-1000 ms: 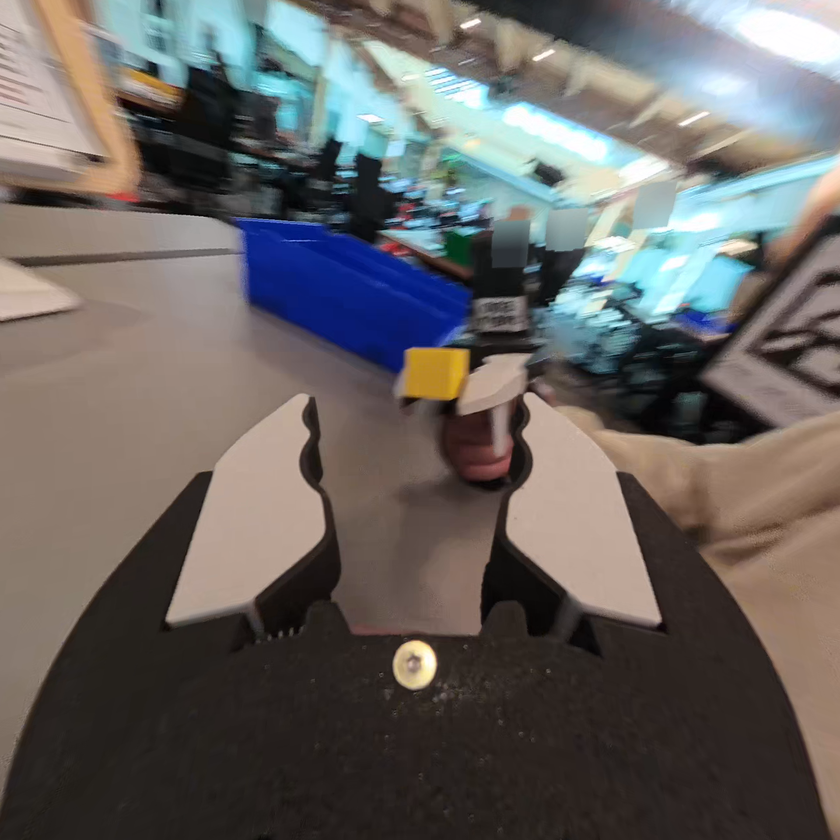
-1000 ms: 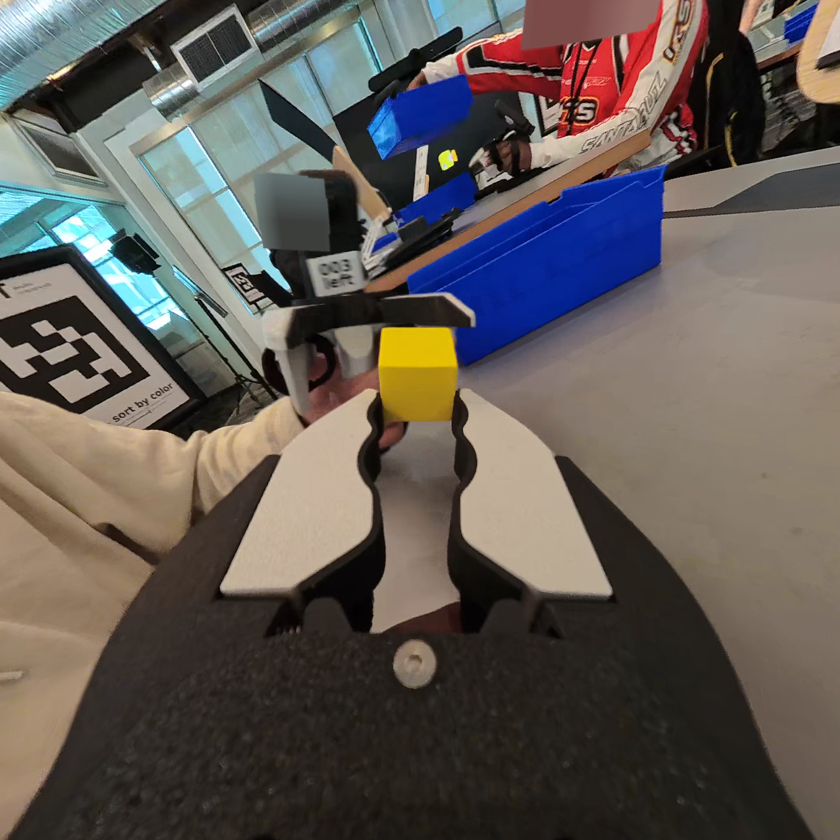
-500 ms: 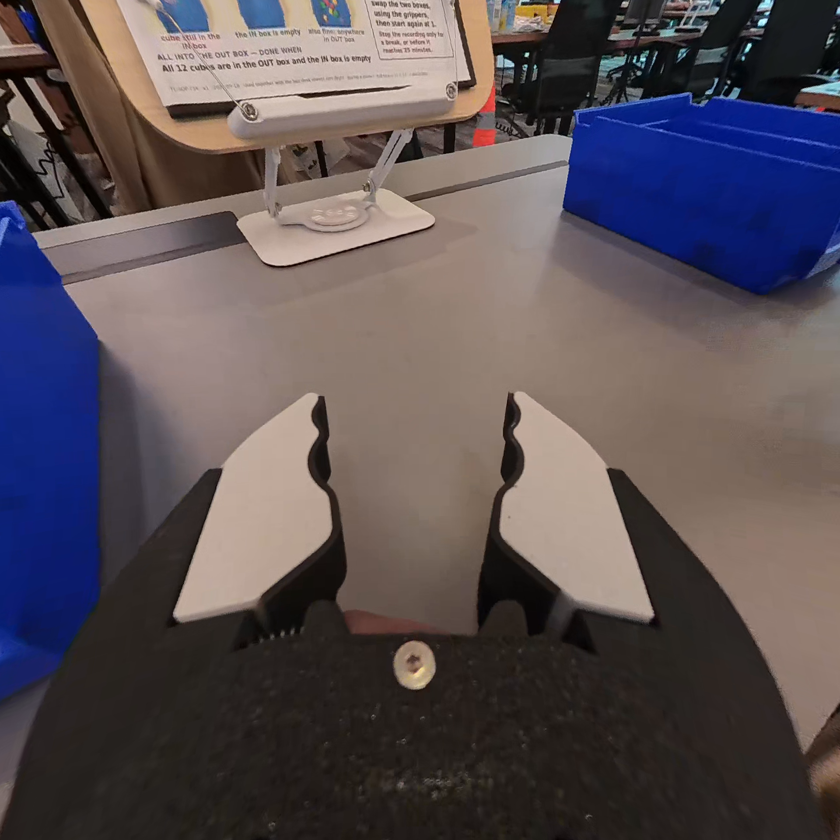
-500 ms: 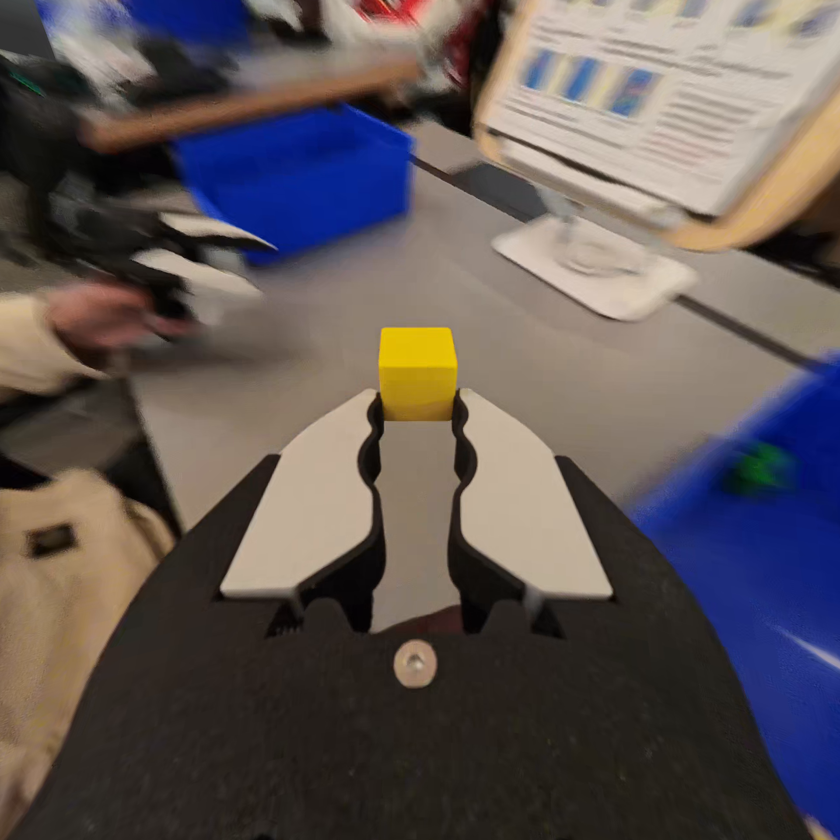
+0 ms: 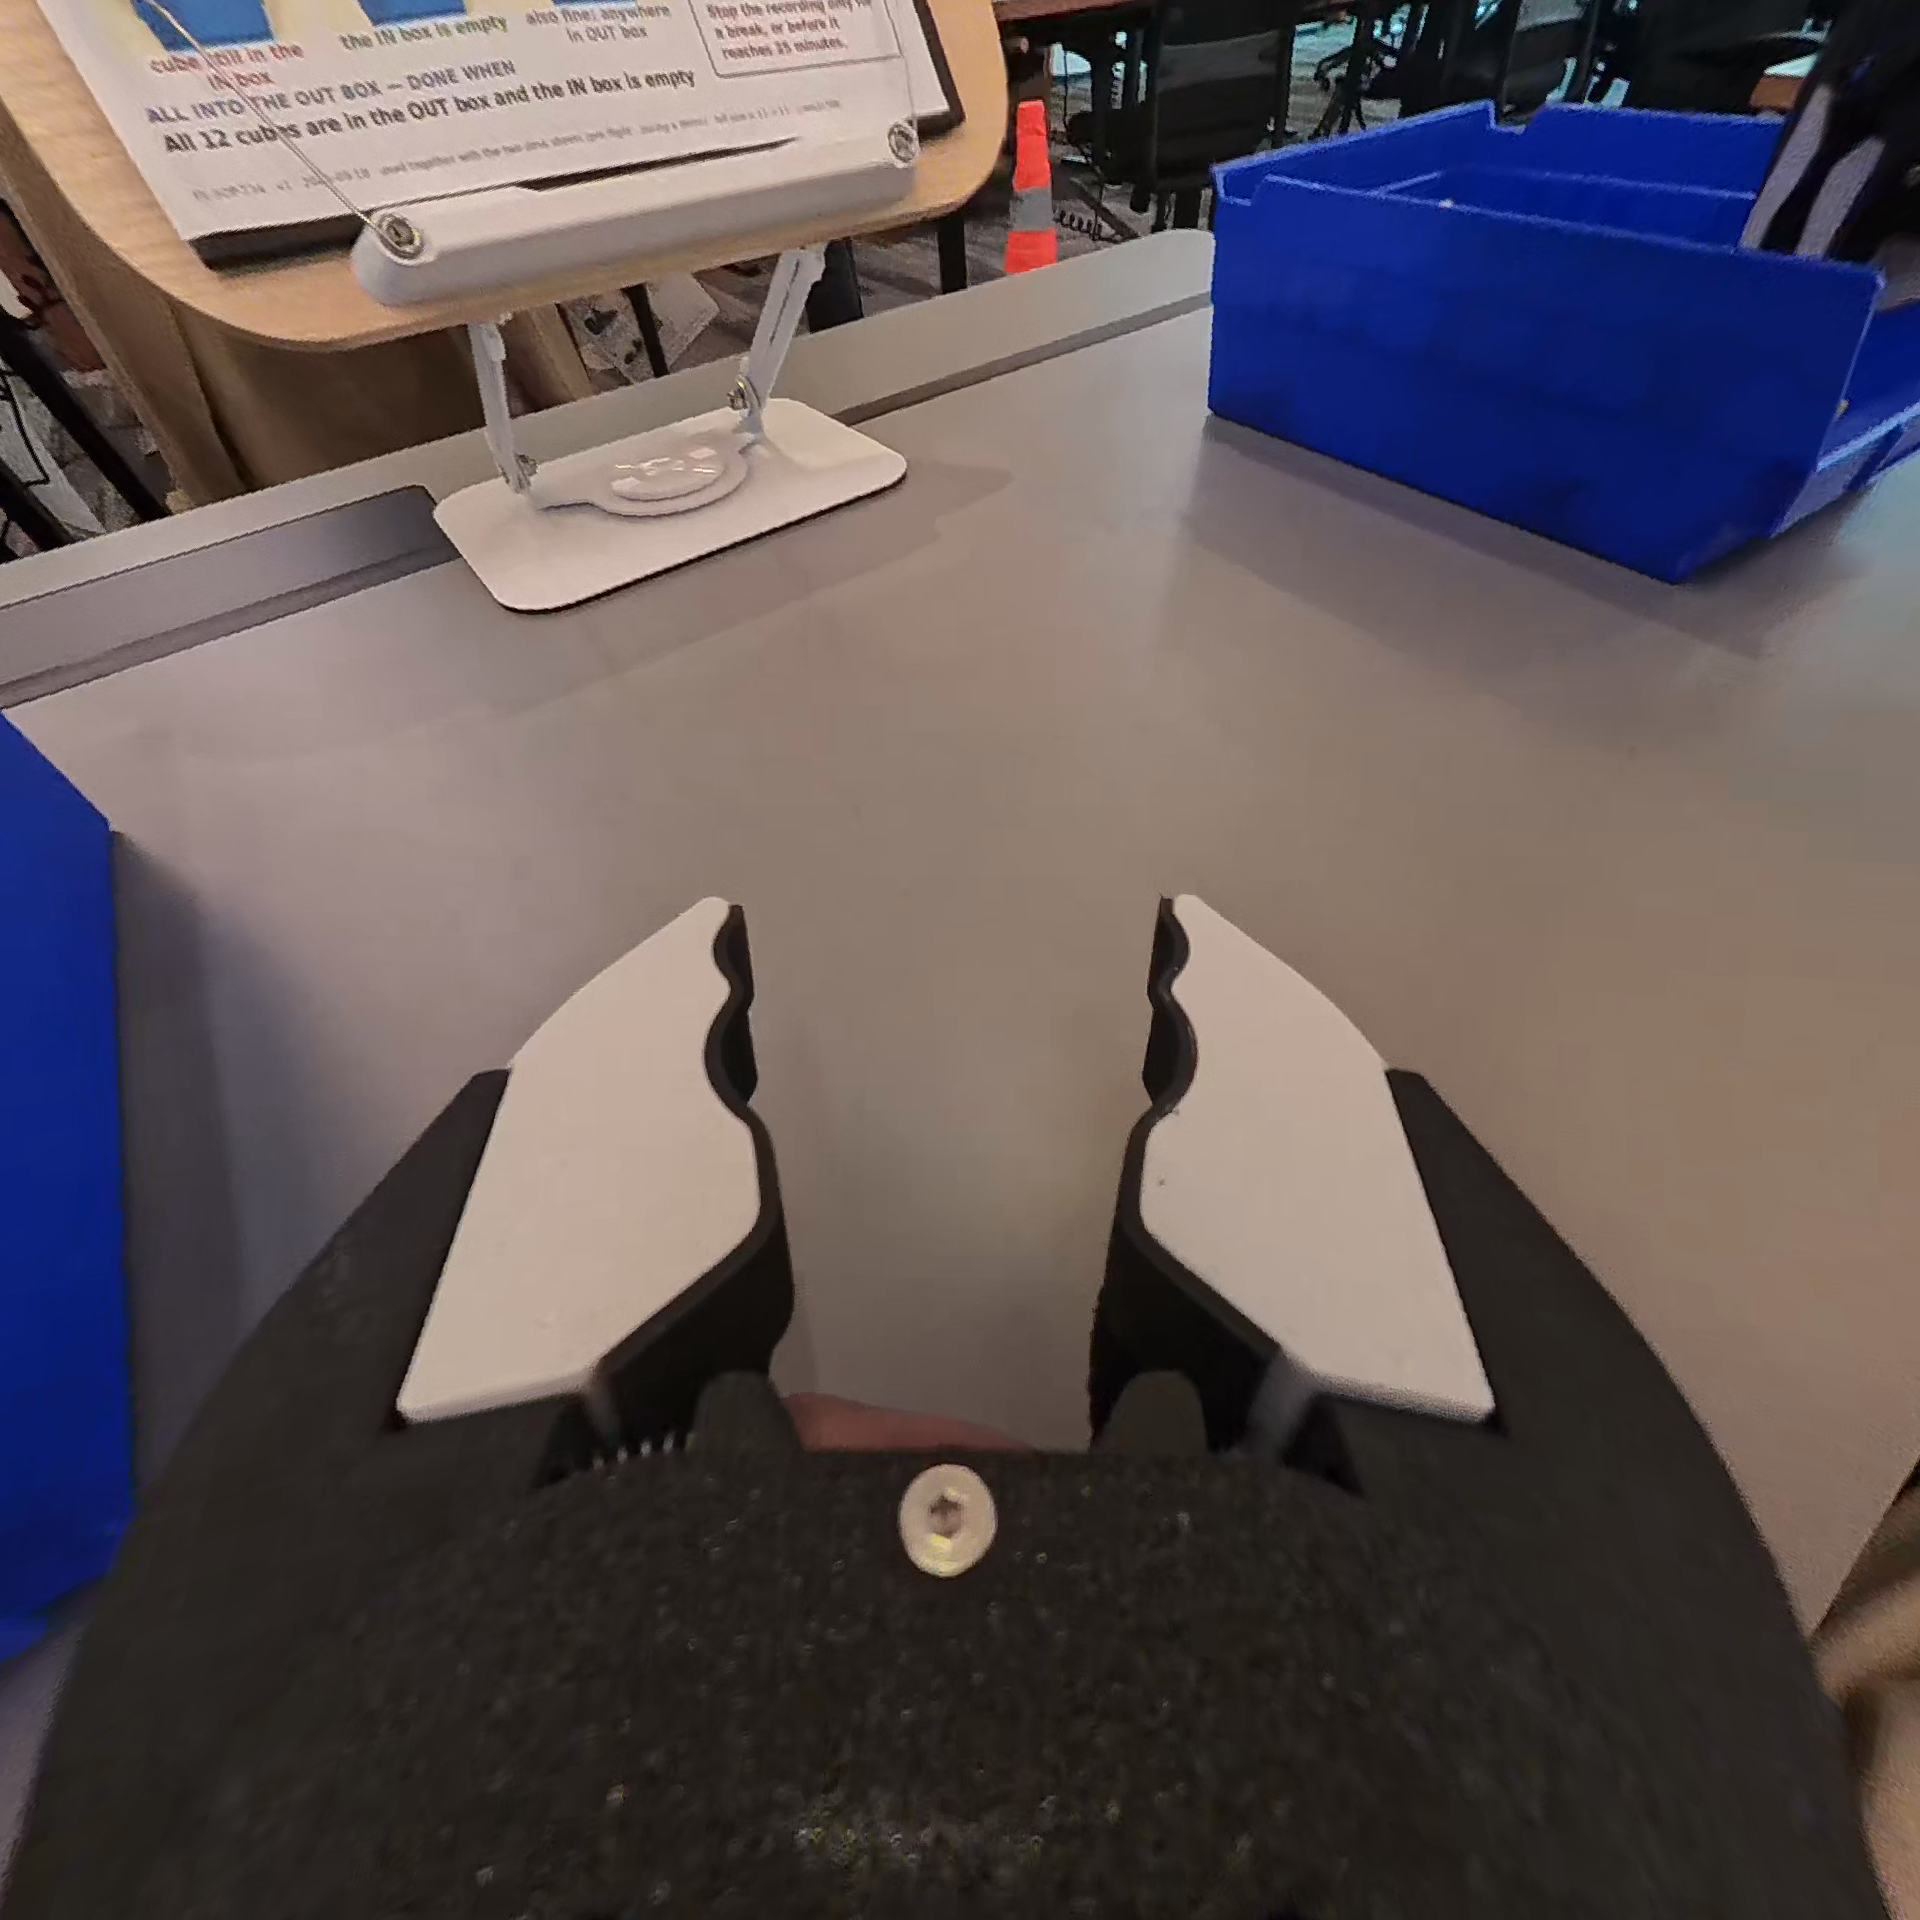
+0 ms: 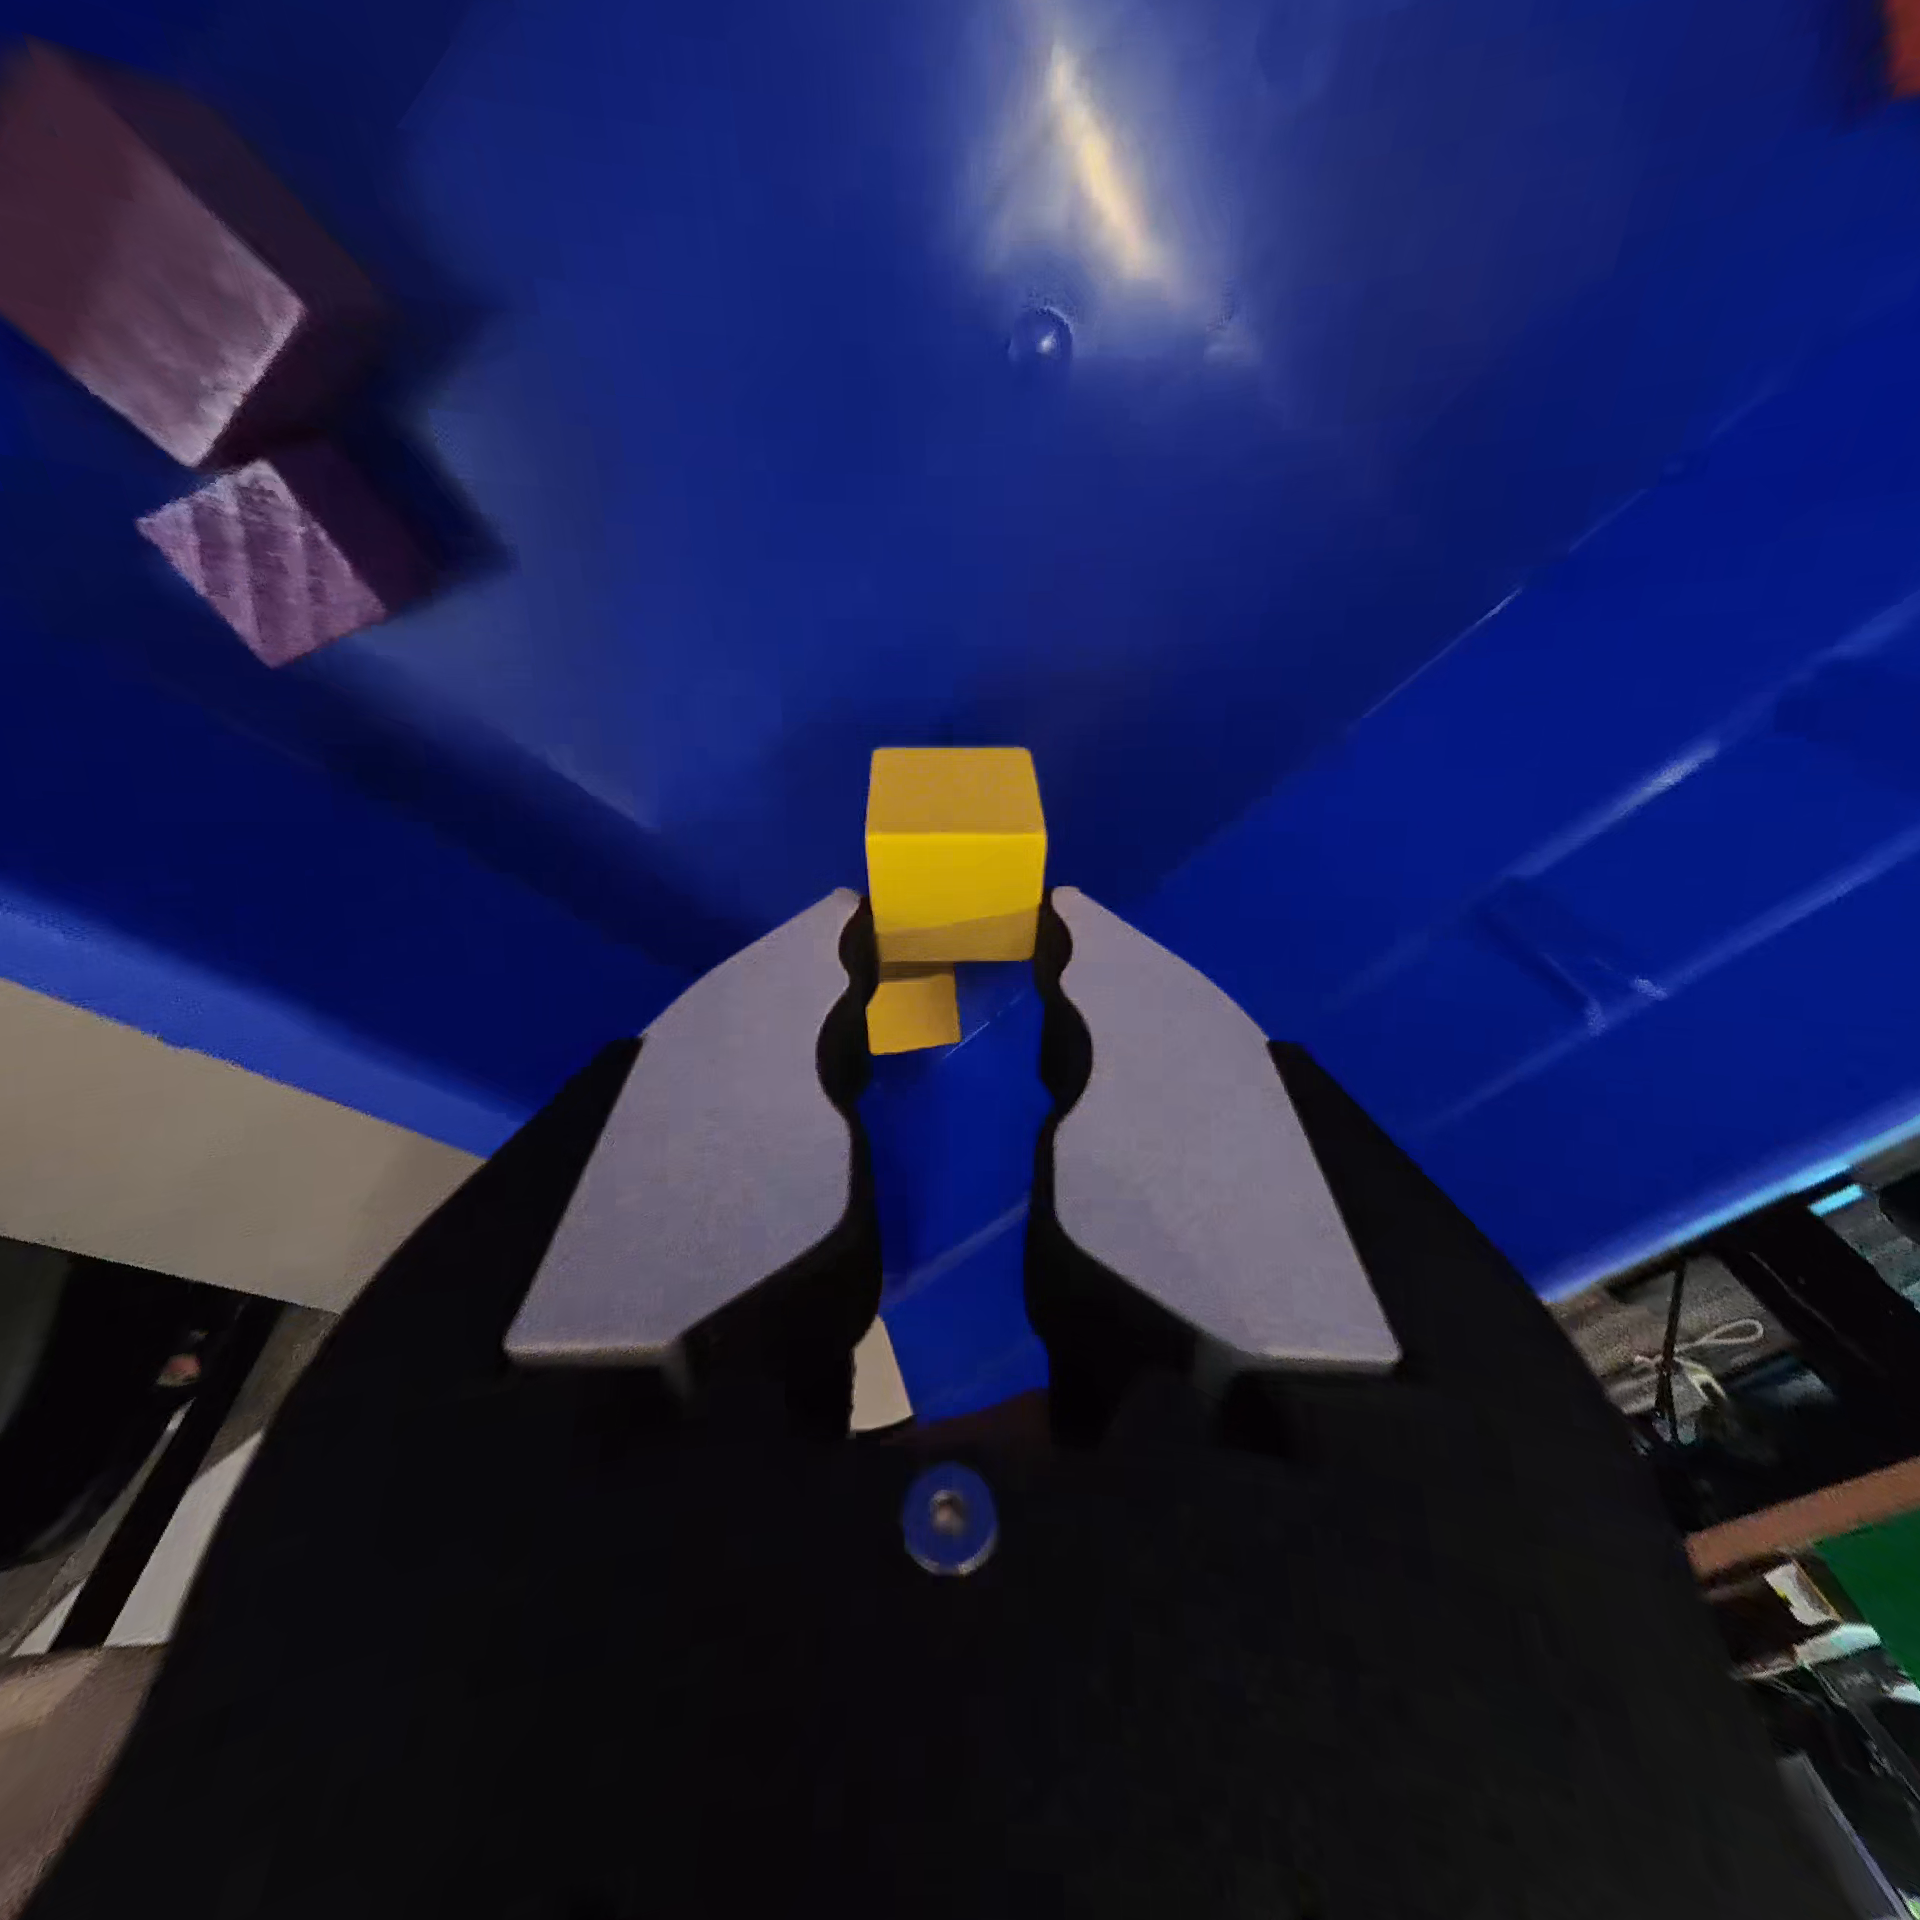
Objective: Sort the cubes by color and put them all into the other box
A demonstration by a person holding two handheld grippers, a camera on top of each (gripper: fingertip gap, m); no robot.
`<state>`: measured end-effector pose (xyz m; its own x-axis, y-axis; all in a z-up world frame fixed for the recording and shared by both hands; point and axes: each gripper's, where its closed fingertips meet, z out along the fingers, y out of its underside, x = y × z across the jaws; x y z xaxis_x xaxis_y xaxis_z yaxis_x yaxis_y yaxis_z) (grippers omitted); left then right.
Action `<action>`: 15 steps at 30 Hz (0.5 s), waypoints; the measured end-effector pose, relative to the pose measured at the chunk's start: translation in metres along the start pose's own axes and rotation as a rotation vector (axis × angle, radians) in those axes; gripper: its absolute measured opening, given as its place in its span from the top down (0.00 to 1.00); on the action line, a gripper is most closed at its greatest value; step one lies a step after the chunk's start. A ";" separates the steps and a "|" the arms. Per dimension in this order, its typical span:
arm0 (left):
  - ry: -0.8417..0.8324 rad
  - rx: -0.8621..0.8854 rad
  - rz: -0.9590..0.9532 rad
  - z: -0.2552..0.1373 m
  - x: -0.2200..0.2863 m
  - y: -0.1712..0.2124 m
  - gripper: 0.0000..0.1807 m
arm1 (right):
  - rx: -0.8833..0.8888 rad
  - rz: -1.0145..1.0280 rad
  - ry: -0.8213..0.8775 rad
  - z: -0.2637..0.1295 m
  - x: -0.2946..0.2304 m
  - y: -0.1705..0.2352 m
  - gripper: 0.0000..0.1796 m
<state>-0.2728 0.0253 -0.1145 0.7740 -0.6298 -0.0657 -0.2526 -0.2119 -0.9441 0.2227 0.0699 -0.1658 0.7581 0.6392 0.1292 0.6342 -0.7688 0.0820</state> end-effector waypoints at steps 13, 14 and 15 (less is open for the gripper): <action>0.034 -0.031 0.014 0.002 0.009 0.007 0.59 | -0.337 -0.037 0.075 0.021 0.006 0.035 0.83; 0.036 -0.033 0.017 0.003 0.010 0.008 0.59 | -0.346 -0.029 0.076 0.021 0.007 0.035 0.82; 0.036 -0.036 0.021 0.003 0.011 0.008 0.59 | -0.343 -0.026 0.076 0.019 0.007 0.035 0.79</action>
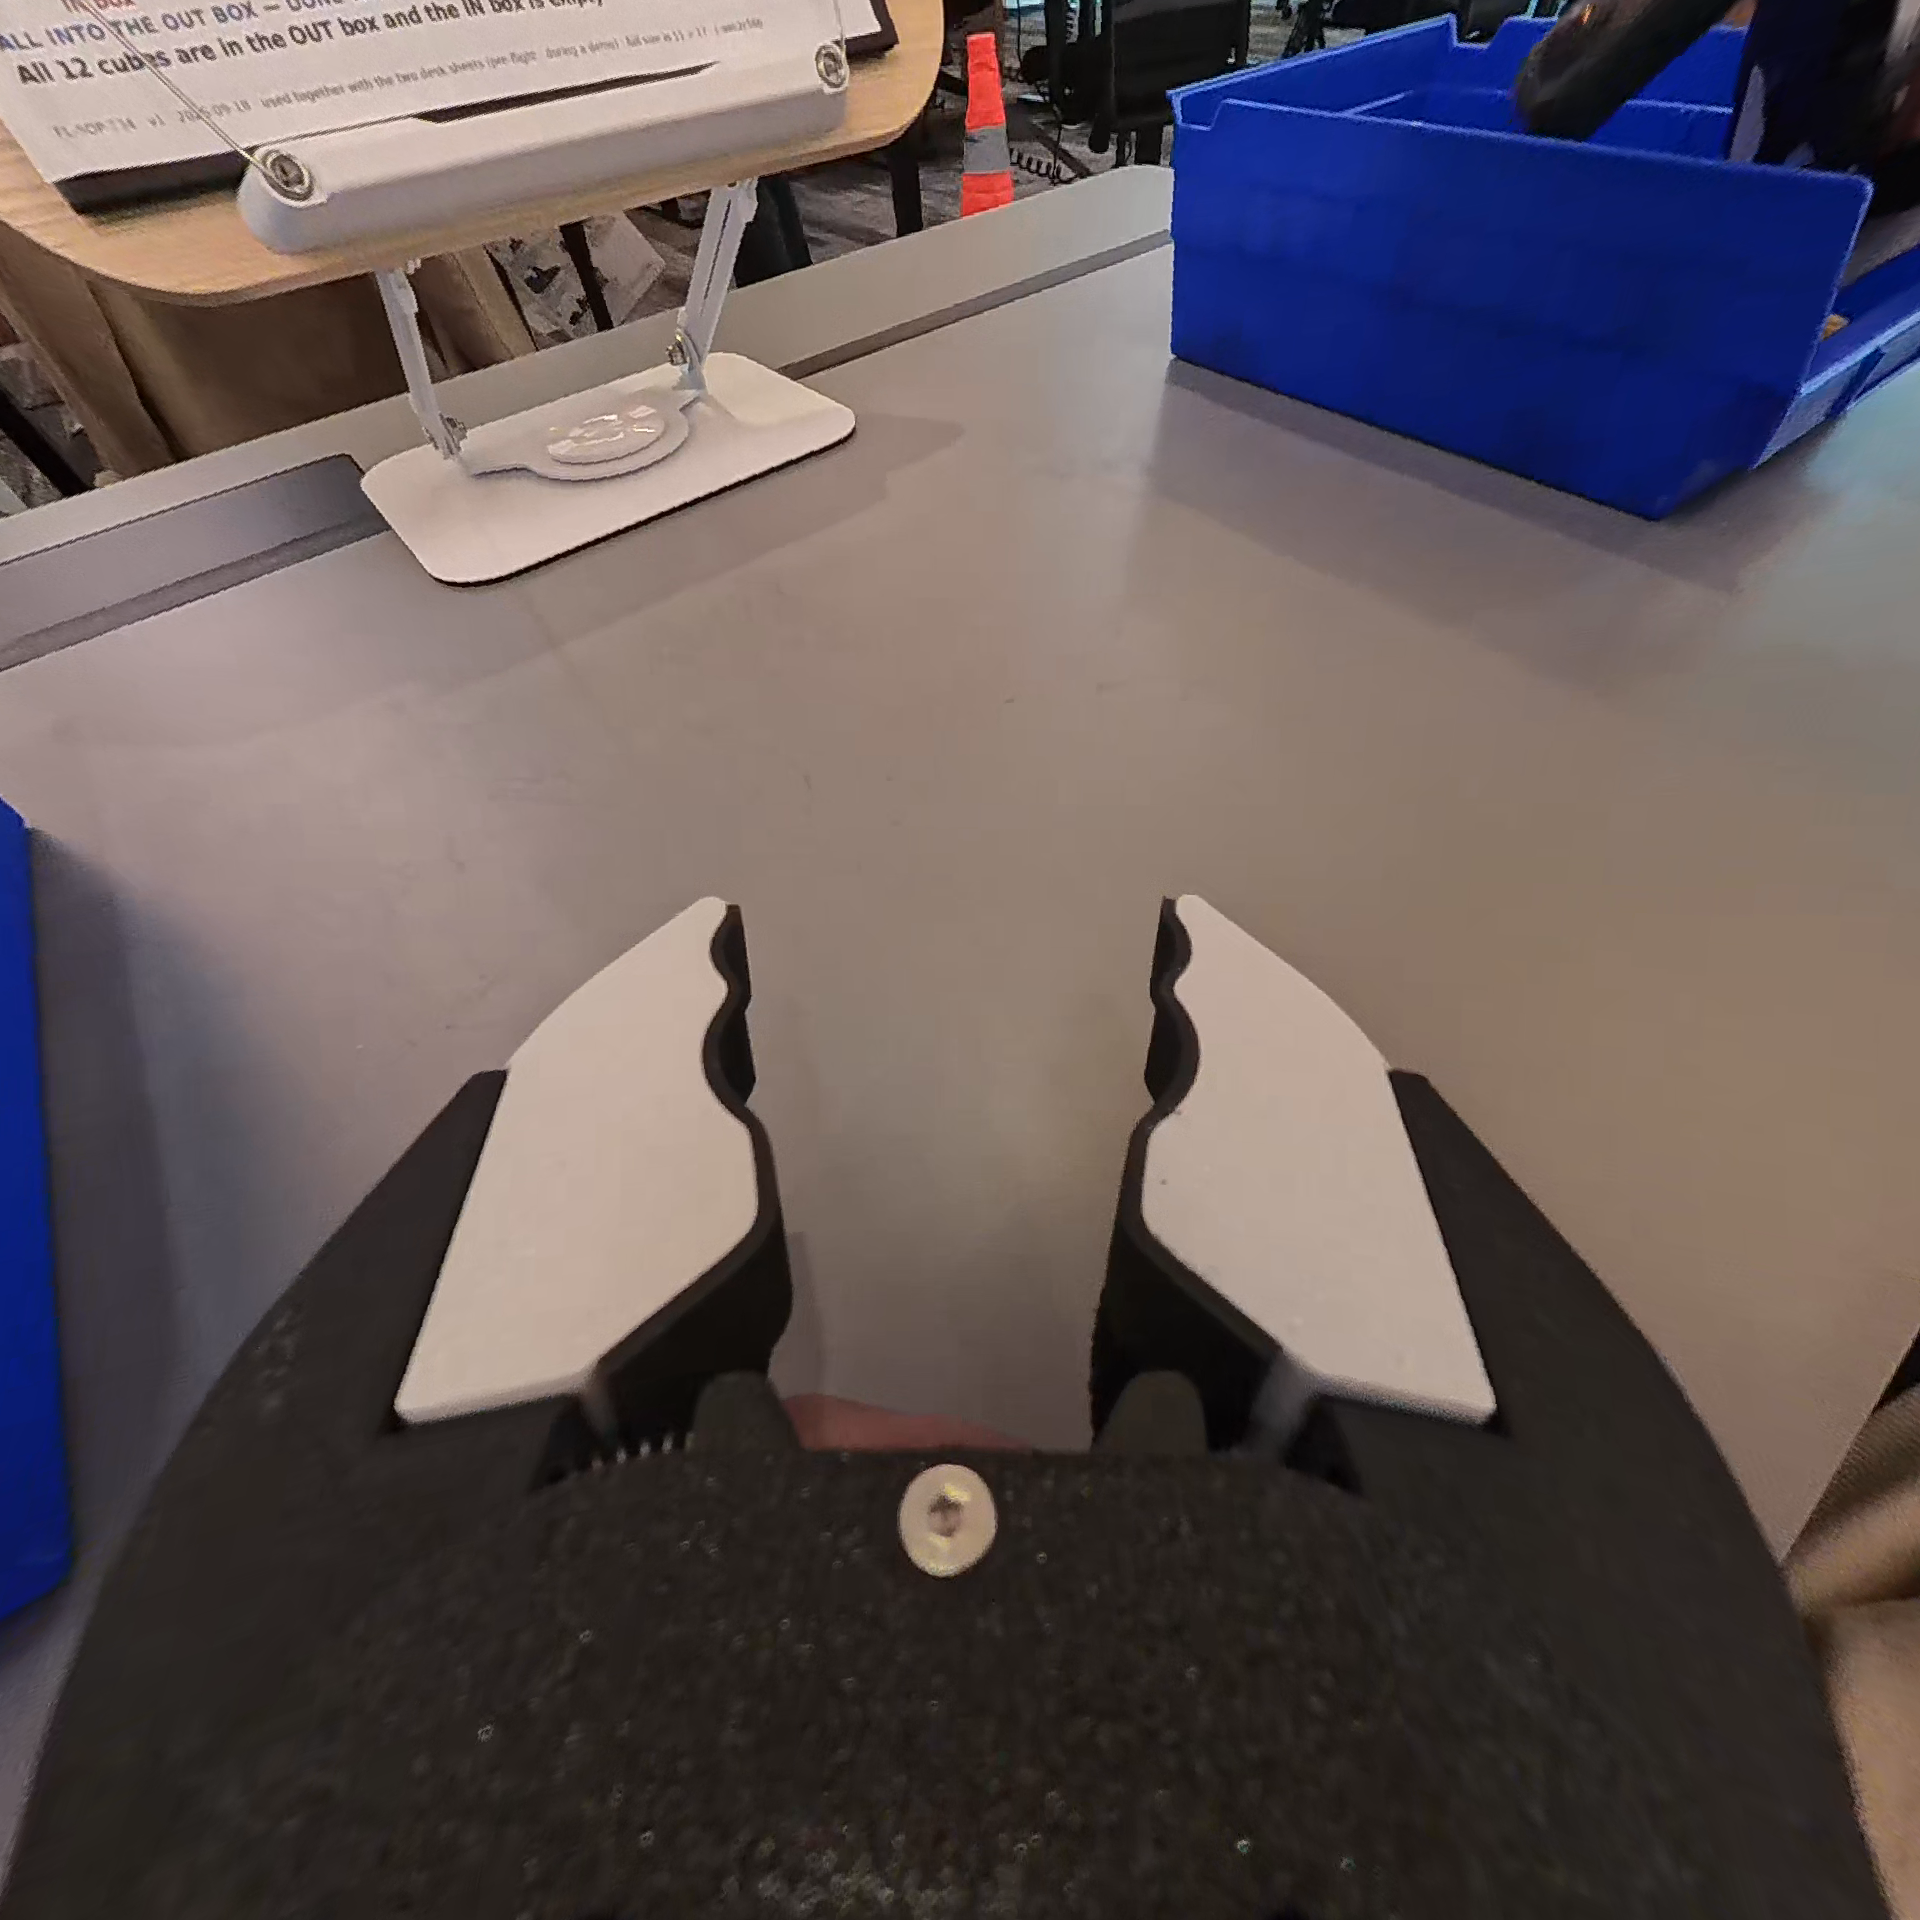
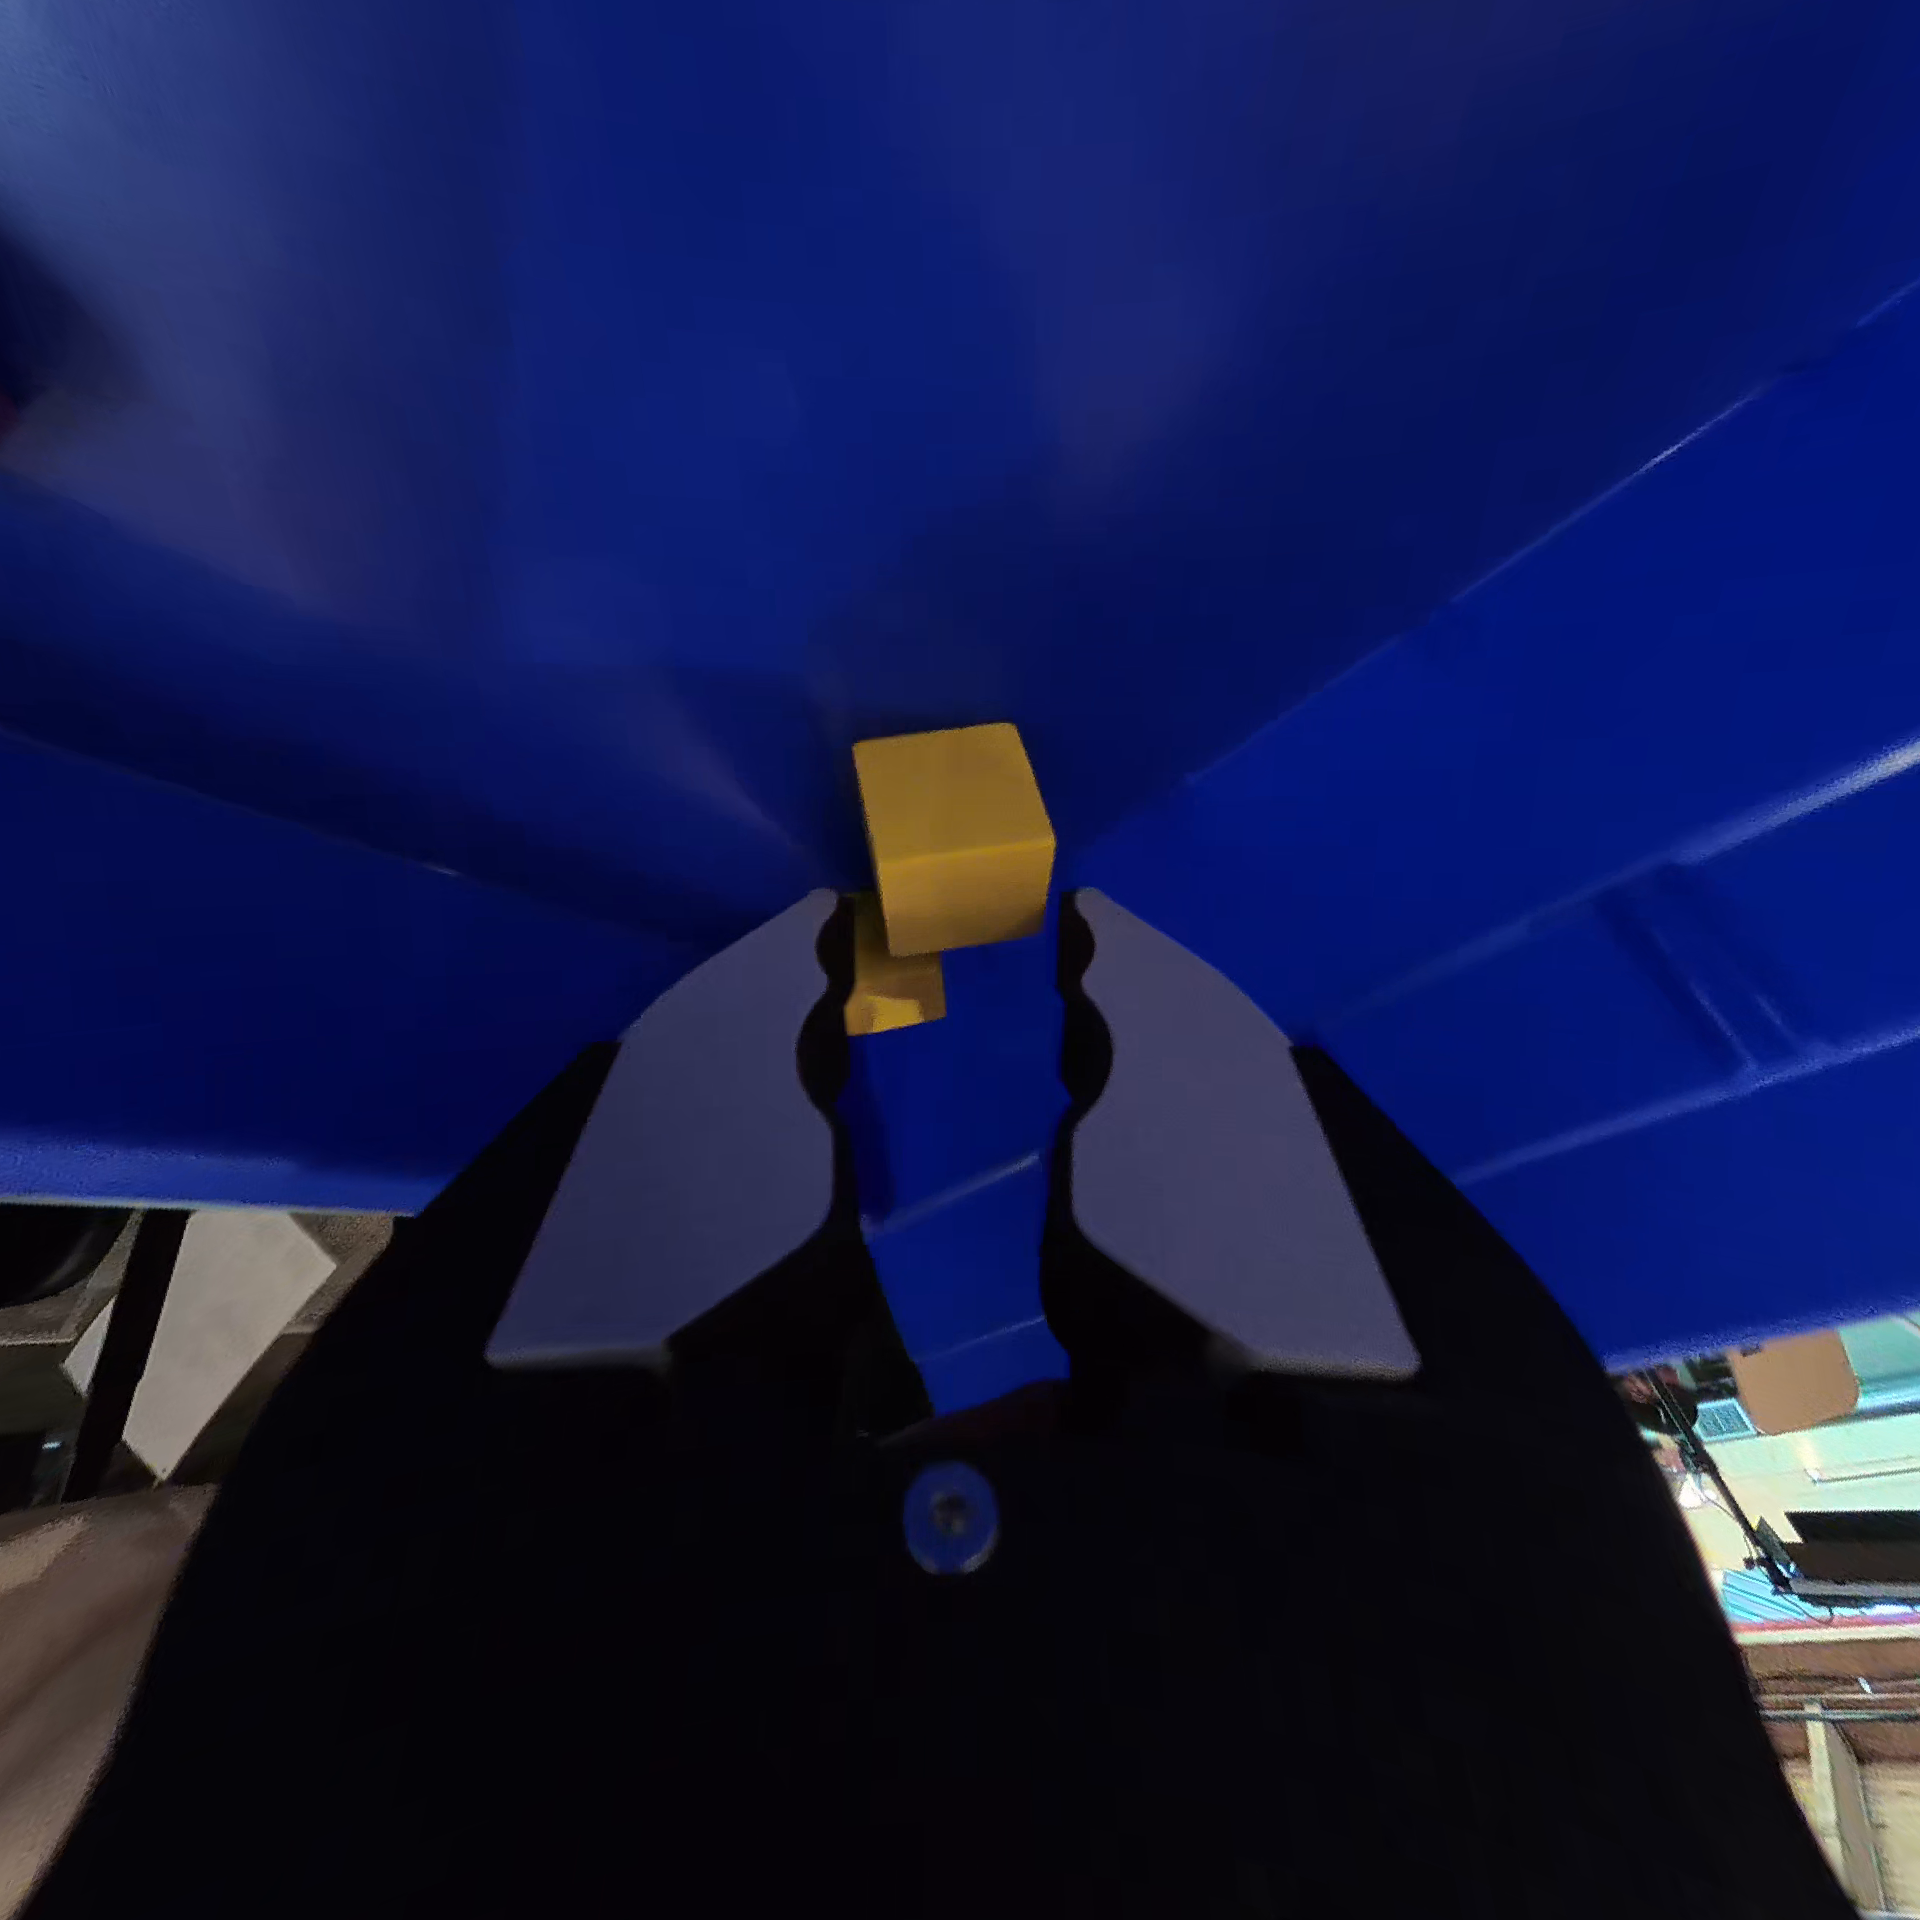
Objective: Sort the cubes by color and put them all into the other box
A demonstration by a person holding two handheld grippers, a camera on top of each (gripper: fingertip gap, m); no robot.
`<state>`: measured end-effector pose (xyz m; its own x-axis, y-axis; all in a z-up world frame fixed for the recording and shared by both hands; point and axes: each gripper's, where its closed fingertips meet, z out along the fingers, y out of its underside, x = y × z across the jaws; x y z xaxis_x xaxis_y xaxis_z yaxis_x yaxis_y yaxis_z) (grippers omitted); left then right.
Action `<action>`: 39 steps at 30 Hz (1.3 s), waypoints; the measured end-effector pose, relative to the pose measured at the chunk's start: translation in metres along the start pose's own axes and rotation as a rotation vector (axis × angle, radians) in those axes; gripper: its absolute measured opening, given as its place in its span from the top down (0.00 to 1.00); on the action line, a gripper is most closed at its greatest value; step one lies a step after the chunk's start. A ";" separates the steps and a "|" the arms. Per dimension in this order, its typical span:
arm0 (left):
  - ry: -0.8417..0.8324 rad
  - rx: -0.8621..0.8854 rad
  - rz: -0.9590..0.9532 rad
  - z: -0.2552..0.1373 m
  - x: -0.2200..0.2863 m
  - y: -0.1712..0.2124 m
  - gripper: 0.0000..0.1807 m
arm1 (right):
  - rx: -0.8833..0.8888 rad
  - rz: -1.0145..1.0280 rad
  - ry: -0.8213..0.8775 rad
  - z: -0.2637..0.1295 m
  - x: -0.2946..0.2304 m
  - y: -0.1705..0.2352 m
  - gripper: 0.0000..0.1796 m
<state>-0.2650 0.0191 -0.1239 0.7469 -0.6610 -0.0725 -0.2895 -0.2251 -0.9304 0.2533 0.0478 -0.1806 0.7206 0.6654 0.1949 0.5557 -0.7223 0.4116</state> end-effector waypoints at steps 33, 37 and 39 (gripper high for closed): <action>0.027 -0.010 -0.219 -0.019 -0.014 0.011 0.57 | 1.849 0.304 -0.260 -0.215 -0.261 -0.134 0.80; 0.026 0.031 -0.216 -0.046 -0.028 -0.014 0.56 | 1.837 0.273 -0.272 -0.214 -0.267 -0.136 0.80; -0.041 0.086 -0.191 -0.076 -0.063 -0.037 0.59 | 1.832 0.255 -0.242 -0.214 -0.269 -0.136 0.80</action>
<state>-0.3467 0.0144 -0.0575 0.8075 -0.5821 0.0954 -0.0891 -0.2803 -0.9558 -0.1045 0.0075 -0.0983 0.7922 0.6031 -0.0930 0.0180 -0.1754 -0.9843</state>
